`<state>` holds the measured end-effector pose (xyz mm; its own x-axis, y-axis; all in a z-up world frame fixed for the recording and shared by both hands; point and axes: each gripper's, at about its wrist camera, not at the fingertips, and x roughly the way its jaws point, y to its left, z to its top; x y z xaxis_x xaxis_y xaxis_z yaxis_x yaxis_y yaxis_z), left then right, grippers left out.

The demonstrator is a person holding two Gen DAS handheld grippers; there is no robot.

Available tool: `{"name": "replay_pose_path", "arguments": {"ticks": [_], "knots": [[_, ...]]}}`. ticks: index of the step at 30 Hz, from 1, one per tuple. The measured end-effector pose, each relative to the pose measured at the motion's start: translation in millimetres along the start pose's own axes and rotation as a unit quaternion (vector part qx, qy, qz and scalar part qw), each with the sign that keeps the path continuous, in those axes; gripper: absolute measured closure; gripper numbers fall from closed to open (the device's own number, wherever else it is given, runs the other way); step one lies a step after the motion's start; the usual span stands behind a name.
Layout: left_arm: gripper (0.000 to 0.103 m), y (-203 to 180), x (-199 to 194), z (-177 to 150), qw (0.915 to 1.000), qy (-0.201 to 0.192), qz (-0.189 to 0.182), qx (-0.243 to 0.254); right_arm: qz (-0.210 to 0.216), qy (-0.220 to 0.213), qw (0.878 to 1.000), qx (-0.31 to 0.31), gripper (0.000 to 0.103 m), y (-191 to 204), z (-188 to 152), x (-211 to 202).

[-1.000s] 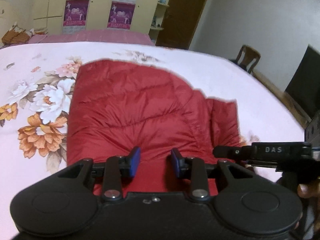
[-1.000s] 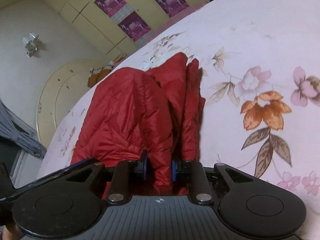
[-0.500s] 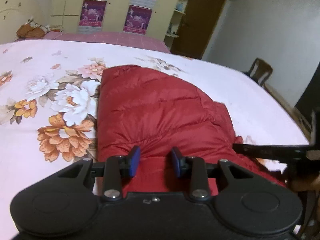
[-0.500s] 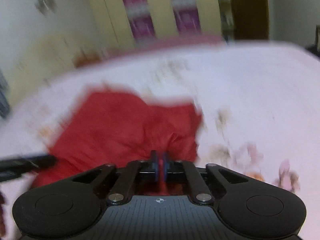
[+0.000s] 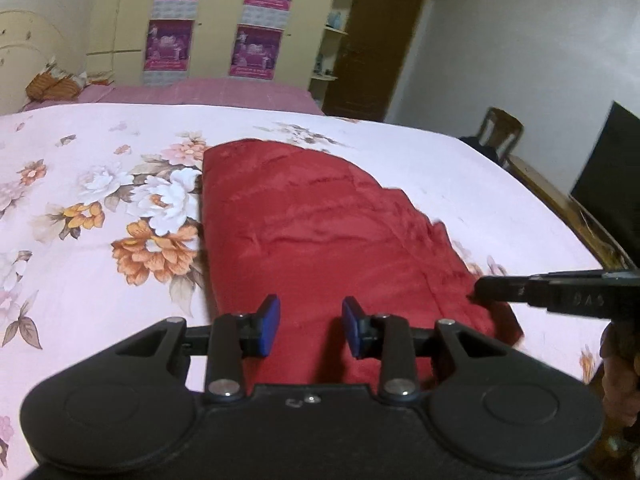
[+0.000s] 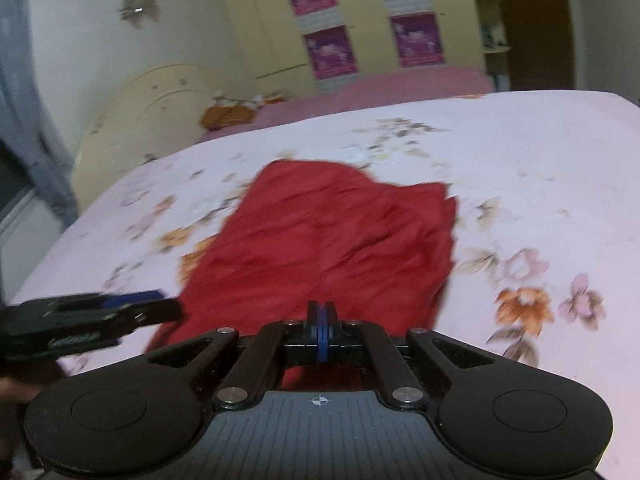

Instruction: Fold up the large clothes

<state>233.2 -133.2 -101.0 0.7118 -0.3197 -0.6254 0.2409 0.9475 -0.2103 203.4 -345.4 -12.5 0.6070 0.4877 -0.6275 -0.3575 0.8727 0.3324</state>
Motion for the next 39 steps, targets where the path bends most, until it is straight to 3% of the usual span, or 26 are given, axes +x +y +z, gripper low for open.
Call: {"name": "replay_pose_path", "arguments": {"ticks": [3,6,10,13,16,20,23,28,34,39], "knots": [[0.071,-5.0,10.3,-13.5,0.9996,0.020,-0.007,0.019,-0.018,0.025,0.999,-0.024,0.103,5.4,-19.8,14.5],[0.070,-2.1,24.0,-24.4,0.9987,0.036,-0.014,0.033,-0.064,0.061,0.996,-0.034,0.103,2.3,-37.8,42.9],[0.072,7.9,18.2,-15.1,0.9979,0.044,-0.037,0.031,-0.084,0.074,0.993,-0.024,0.103,3.4,-39.5,62.5],[0.064,24.1,-3.6,4.5,0.9988,0.000,-0.038,0.032,-0.086,0.013,0.996,0.002,0.103,8.2,-18.6,34.1],[0.064,43.7,-0.1,29.7,0.9987,-0.020,-0.038,0.026,-0.104,-0.048,0.993,0.017,0.103,3.8,6.6,19.7],[0.064,57.8,29.6,60.9,0.9984,-0.030,-0.042,0.023,-0.131,-0.072,0.988,0.028,0.103,-10.2,37.1,38.6],[0.064,53.7,58.3,77.6,0.9980,-0.032,-0.045,0.031,-0.120,-0.065,0.991,0.016,0.103,-16.5,57.1,65.1],[0.064,34.0,110.5,91.8,0.9981,-0.004,-0.036,0.049,-0.079,-0.040,0.996,-0.017,0.103,-30.7,77.6,125.2],[0.062,31.9,157.5,90.1,0.9989,0.029,0.004,0.038,-0.091,0.009,0.996,-0.001,0.103,-62.9,68.4,183.4],[0.062,30.6,165.3,89.3,0.9981,0.041,0.019,0.042,-0.085,0.012,0.996,0.015,0.103,-83.9,66.5,198.0]]}}
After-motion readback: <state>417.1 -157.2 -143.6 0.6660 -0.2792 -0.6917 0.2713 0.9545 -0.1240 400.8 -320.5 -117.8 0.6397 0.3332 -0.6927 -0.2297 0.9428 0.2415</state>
